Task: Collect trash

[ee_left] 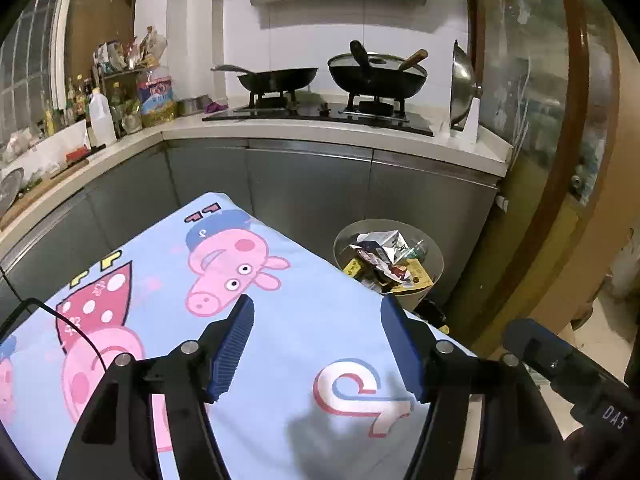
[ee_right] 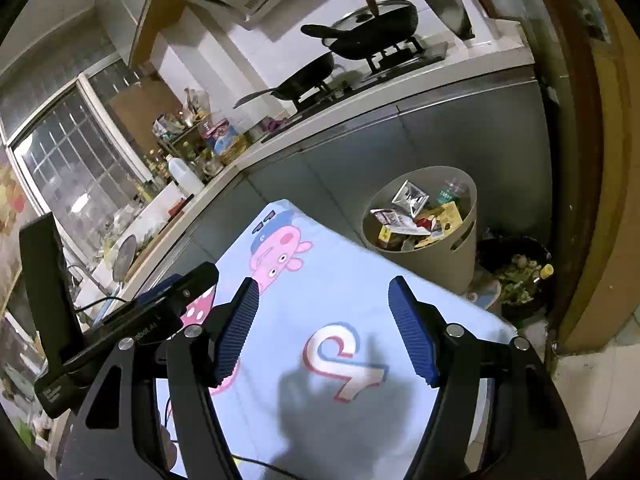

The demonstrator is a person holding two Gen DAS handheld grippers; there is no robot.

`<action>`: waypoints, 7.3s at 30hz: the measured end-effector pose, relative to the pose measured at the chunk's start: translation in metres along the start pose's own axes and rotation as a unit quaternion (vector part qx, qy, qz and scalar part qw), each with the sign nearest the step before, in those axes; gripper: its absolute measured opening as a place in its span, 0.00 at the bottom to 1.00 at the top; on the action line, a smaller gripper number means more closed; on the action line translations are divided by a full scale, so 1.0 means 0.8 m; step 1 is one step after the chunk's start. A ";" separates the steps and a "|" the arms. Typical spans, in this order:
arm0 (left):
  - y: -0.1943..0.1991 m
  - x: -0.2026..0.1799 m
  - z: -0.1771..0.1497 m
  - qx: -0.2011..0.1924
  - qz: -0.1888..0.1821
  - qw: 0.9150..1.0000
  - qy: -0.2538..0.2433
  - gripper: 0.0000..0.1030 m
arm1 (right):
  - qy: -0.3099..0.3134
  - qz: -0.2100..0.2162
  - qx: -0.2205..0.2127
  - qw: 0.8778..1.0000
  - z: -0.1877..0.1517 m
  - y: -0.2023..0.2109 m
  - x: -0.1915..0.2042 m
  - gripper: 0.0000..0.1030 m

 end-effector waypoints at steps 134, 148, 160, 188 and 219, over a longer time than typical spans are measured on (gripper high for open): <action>0.011 0.108 -0.040 0.044 0.164 0.985 0.042 0.97 | 0.065 -0.036 0.001 0.997 -0.016 -0.027 0.044 0.91; 0.011 0.111 -0.044 0.056 0.172 0.983 0.043 0.97 | 0.066 -0.034 0.003 0.997 -0.027 -0.030 0.048 0.91; 0.006 0.111 -0.048 0.066 0.173 0.981 0.051 0.97 | 0.066 -0.034 0.003 0.997 -0.027 -0.030 0.047 0.91; -0.018 0.115 -0.069 0.108 0.185 0.976 0.050 0.97 | 0.058 -0.034 0.015 0.998 -0.037 -0.040 0.036 0.91; -0.032 0.111 -0.085 0.127 0.197 0.972 0.029 0.97 | 0.051 -0.033 0.018 0.998 -0.039 -0.048 0.034 0.91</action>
Point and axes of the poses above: each gripper's, at about its wrist camera, not at the fingertips, and y roughly against the way its jaws point, x to its left, z to its top, the point moved 6 cm from there along -y, roughly the way its jaws point, and after that the axes turned 9 degrees about z, right-handed, at the moved point
